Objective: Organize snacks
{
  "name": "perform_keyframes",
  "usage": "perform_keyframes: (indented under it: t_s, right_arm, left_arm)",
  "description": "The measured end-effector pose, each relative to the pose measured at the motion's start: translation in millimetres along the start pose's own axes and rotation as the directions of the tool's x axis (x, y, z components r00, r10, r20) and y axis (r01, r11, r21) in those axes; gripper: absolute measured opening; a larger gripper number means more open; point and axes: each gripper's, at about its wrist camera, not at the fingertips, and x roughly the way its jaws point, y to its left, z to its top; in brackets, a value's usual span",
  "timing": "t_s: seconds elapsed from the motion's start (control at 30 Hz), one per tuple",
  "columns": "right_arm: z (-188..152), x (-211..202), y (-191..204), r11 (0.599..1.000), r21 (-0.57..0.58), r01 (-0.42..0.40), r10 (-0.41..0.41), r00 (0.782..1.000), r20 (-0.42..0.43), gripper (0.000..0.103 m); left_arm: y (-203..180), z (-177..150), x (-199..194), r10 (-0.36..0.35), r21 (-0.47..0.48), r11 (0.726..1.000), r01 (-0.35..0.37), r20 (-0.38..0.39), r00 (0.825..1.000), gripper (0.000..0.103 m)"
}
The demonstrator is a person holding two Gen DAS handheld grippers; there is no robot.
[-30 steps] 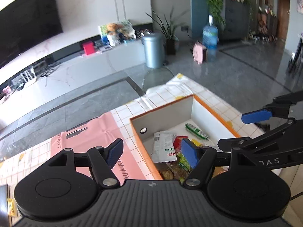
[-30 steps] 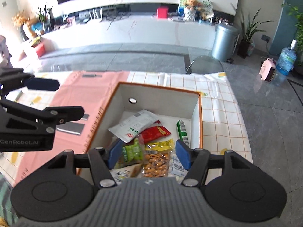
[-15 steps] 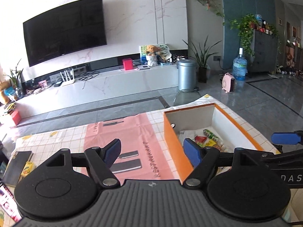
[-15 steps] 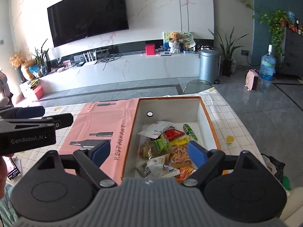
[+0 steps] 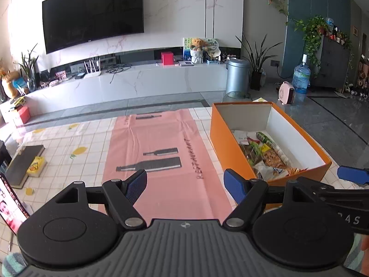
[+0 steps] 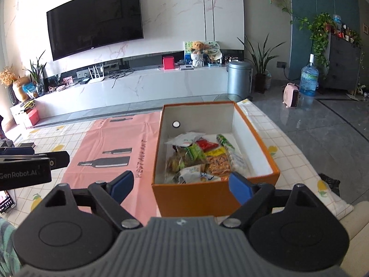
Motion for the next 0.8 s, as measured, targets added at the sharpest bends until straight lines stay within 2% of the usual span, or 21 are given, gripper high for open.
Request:
perform_keyframes:
  t_s: [0.2,0.8]
  right_arm:
    - [-8,3,12,0.999,-0.04,0.021,-0.021,1.0,0.002,0.087]
    - [-9,9,11,1.0,-0.022,0.02,-0.021,1.0,-0.012,0.087]
  left_arm:
    - [1,-10,4,0.004,0.018,1.0,-0.003,-0.027,1.0,0.089]
    - [4,-10,5,0.009,0.002,1.0,-0.009,-0.048,0.999,0.089]
